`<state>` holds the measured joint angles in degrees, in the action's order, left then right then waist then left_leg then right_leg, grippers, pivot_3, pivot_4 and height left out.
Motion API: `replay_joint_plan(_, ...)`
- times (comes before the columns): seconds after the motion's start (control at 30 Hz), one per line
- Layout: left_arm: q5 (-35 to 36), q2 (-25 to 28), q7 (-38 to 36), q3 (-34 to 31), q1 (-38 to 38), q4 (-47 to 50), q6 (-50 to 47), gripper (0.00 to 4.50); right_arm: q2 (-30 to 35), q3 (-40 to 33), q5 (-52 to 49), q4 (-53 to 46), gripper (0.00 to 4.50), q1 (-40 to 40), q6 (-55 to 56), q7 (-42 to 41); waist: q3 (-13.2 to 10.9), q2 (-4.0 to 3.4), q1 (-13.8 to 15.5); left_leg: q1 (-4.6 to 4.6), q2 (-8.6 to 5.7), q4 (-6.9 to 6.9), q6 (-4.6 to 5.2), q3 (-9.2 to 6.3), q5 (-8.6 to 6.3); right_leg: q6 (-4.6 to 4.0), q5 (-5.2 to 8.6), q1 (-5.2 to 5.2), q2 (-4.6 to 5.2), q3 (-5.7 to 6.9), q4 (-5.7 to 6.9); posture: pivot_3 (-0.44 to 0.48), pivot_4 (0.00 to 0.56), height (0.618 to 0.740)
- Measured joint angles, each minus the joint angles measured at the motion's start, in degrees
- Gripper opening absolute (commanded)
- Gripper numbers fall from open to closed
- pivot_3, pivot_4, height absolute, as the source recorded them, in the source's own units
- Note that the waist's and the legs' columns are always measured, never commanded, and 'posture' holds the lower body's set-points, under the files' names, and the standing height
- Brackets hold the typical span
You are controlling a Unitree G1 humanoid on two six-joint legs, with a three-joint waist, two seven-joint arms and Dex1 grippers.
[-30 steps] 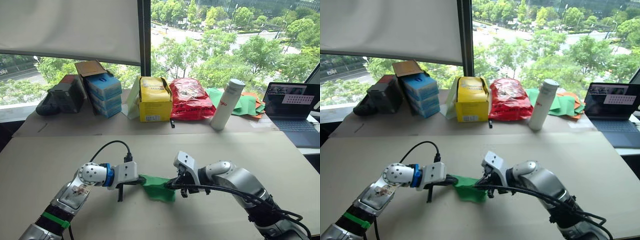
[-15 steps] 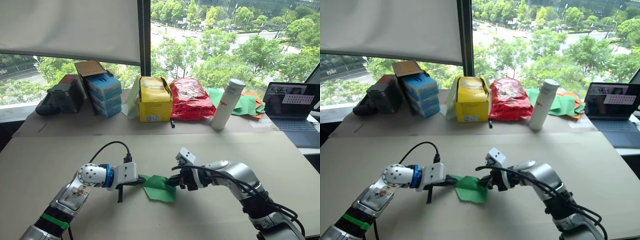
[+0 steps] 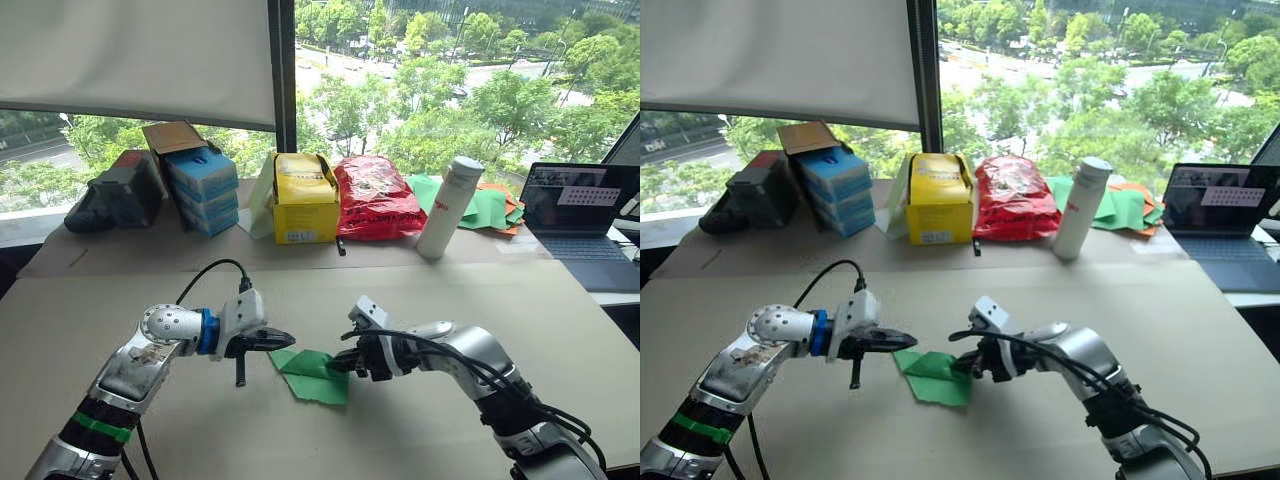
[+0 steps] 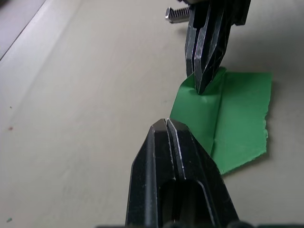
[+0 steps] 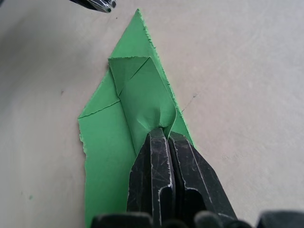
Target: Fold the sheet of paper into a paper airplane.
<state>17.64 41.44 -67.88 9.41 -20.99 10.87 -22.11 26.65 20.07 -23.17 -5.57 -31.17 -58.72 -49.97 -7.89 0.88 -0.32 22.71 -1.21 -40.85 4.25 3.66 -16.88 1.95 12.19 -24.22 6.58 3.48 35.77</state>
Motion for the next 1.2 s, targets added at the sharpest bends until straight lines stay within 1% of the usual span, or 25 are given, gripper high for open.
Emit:
replay_joint_plan(0.07,1.1,0.0,-0.3,0.1,0.6,1.2,-1.6,0.0,0.0,0.3,0.0,0.1,0.04,0.0,0.7,0.1,0.0,0.0,-0.1,0.0,0.0,0.0,-0.01,0.0,0.01,0.0,0.0,0.01,-0.03,0.0,0.0,0.0,0.15,0.74)
replay_joint_plan(0.17,0.6,-0.6,-0.1,1.3,1.0,0.5,-1.9,0.0,0.1,0.5,0.2,0.1,0.04,0.0,1.2,0.2,0.0,0.0,-0.2,-0.01,0.01,0.0,-0.04,0.0,0.03,-0.01,0.0,0.01,-0.06,0.01,0.0,0.0,0.15,0.74)
replay_joint_plan(0.43,-3.8,-2.2,1.5,5.1,0.7,-2.9,0.3,0.0,0.4,1.2,0.6,-0.6,0.04,0.0,1.7,0.6,0.0,0.0,-0.2,-0.05,0.0,0.01,-0.03,0.0,0.02,-0.01,0.0,0.03,-0.04,-0.01,-0.01,0.0,0.15,0.74)
replay_joint_plan(0.57,-7.3,-2.4,2.0,7.8,1.1,-4.9,3.0,0.0,-0.2,0.8,0.5,-1.2,1.2,0.0,1.6,1.8,0.0,0.0,-0.2,-0.05,0.01,0.03,-0.04,0.0,0.03,-0.02,0.0,0.01,-0.04,-0.02,0.0,0.0,0.15,0.74)
replay_joint_plan(0.6,-8.0,-2.4,2.0,8.3,1.4,-5.3,3.4,0.0,-0.5,0.4,0.4,-1.4,1.61,0.1,1.4,2.4,0.0,0.0,-0.2,-0.05,0.01,0.04,-0.04,0.0,0.02,-0.02,0.0,0.0,-0.03,-0.03,0.0,0.0,0.15,0.74)
replay_joint_plan(0.73,-8.6,-2.4,2.1,8.7,1.6,-5.3,4.9,0.0,-1.8,-2.9,-0.3,-2.4,2.95,0.1,-1.3,6.0,0.0,0.0,-0.1,0.04,0.01,0.04,-0.03,-0.01,0.02,-0.02,0.0,-0.06,0.08,-0.04,0.0,0.0,0.15,0.74)
replay_joint_plan(0.8,-8.5,-2.5,2.4,8.6,1.8,-5.2,5.1,0.0,-1.6,-6.6,-0.8,-3.9,2.95,0.1,-3.0,8.2,0.0,-0.01,0.2,0.11,-0.02,0.03,-0.02,-0.03,0.01,-0.01,0.0,-0.13,0.16,-0.01,0.0,0.0,0.15,0.74)
replay_joint_plan(0.87,-8.4,-2.8,2.6,8.4,1.9,-5.2,4.7,0.0,-0.8,-9.8,-1.6,-7.4,2.95,0.1,-3.6,9.2,0.0,-0.01,0.2,0.14,-0.02,0.04,-0.01,-0.03,0.0,-0.01,-0.01,-0.16,0.2,0.0,-0.01,0.0,0.15,0.74)
replay_joint_plan(0.97,-8.3,-2.9,2.8,8.2,1.9,-5.1,4.3,0.0,0.0,-11.3,-2.6,-12.6,2.95,0.7,-3.3,9.5,0.0,-0.01,0.3,0.15,-0.01,0.06,-0.01,-0.04,0.0,-0.01,-0.01,-0.16,0.17,0.03,-0.03,0.0,0.15,0.74)
replay_joint_plan(1.0,-8.1,-3.3,2.9,8.0,2.0,-5.1,3.7,0.0,0.9,-11.2,-2.8,-15.5,2.95,2.1,-2.5,9.4,0.0,-0.01,0.3,0.15,-0.01,0.06,0.0,-0.04,0.0,-0.01,0.0,-0.16,0.16,0.03,-0.03,0.0,0.15,0.74)
replay_joint_plan(1.07,-7.5,-3.4,3.1,7.8,2.1,-5.2,2.9,0.0,1.3,-10.6,-2.8,-18.1,2.95,3.7,-1.2,9.3,0.0,-0.01,0.3,0.16,-0.02,0.05,0.02,-0.03,-0.02,0.0,0.0,-0.14,0.15,0.05,-0.05,0.0,0.15,0.74)
replay_joint_plan(1.17,-7.1,-3.4,3.1,7.6,2.1,-5.4,2.3,0.0,2.3,-7.2,-1.7,-21.3,2.15,5.4,2.1,9.1,0.0,-0.01,0.3,0.14,-0.02,0.04,0.04,-0.03,-0.02,0.0,0.0,-0.13,0.1,0.04,-0.05,0.0,0.15,0.74)
replay_joint_plan(1.2,-7.1,-3.4,3.1,7.5,2.1,-5.5,2.2,0.0,2.8,-5.4,-0.4,-21.6,1.78,5.6,3.9,9.1,0.0,-0.01,0.3,0.13,-0.02,0.04,0.04,-0.03,-0.02,0.0,0.0,-0.12,0.06,0.03,-0.05,0.0,0.15,0.74)
